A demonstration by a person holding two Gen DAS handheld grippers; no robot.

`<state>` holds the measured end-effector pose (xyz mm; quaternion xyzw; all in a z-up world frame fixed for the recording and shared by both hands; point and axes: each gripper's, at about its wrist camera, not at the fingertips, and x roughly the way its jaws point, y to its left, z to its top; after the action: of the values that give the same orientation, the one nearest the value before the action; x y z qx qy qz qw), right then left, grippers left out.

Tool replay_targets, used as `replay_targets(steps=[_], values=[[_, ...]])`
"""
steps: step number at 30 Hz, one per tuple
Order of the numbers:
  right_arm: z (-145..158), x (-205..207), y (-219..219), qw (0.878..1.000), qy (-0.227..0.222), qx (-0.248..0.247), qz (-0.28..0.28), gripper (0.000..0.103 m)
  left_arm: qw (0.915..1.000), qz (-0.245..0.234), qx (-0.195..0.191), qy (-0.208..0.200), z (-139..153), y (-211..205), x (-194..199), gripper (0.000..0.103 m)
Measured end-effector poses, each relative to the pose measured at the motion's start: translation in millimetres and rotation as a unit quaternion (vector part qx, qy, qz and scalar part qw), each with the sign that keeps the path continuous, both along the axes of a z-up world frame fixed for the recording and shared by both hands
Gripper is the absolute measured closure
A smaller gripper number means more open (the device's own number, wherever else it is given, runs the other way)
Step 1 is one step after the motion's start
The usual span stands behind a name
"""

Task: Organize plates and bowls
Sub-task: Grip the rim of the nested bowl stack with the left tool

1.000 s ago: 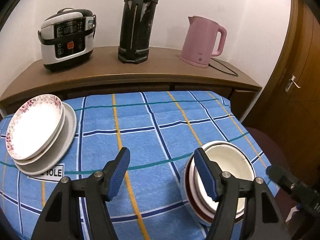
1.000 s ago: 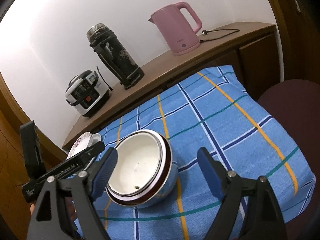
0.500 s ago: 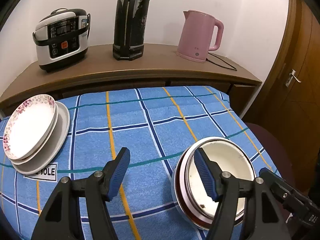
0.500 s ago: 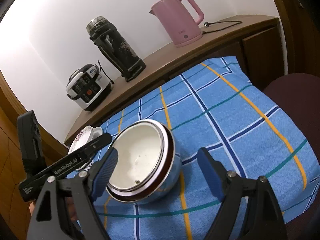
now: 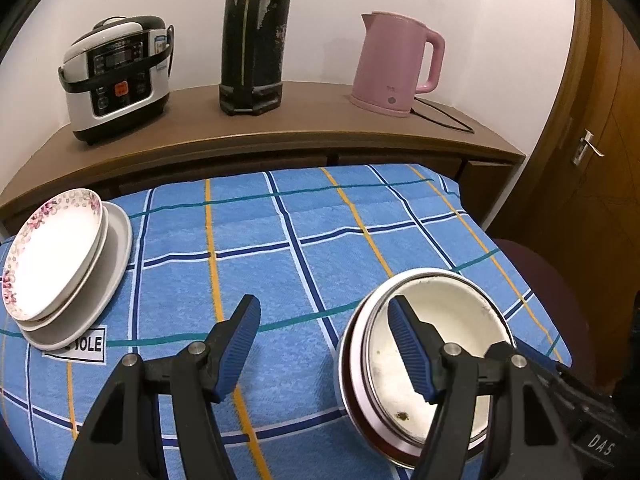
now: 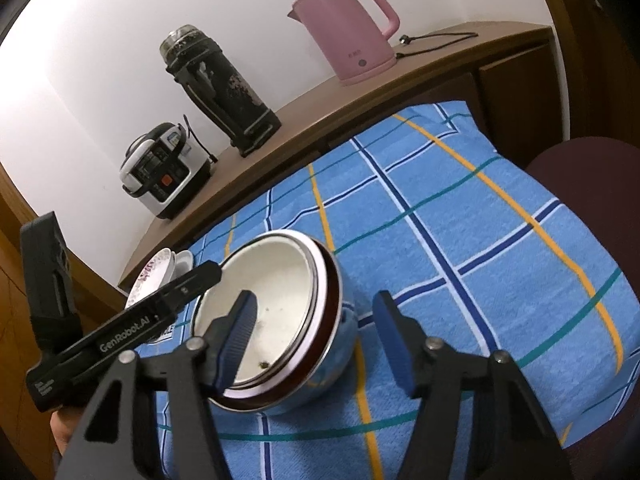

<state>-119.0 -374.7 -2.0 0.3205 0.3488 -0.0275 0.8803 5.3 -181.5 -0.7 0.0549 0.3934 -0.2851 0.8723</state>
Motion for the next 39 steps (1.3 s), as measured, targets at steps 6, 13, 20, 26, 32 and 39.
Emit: replay_targets(steps=[6,13,20,26,32,39], values=[[-8,3,1,1.000,0.007,0.017,-0.002,0.041,0.9999,-0.007,0.001,0.014,-9,-8,1,0.046],[-12,4,2,1.000,0.015,0.022,-0.003,0.042,0.9990,-0.017,-0.002,0.041,-20,-13,3,0.063],[-18,8,4,0.999,0.024,0.034,-0.003,0.046,0.9977,-0.024,-0.017,0.061,-27,-15,5,0.076],[-20,9,4,0.999,0.021,0.043,-0.008,0.050,0.9977,-0.013,-0.026,0.061,-27,-14,4,0.077],[-17,13,5,0.999,0.034,0.031,-0.015,0.056,0.9988,-0.002,-0.010,0.049,-25,-16,-2,0.077],[-16,15,7,0.998,0.053,0.021,-0.012,0.062,0.9989,0.002,-0.012,0.046,-18,-13,-6,0.078]])
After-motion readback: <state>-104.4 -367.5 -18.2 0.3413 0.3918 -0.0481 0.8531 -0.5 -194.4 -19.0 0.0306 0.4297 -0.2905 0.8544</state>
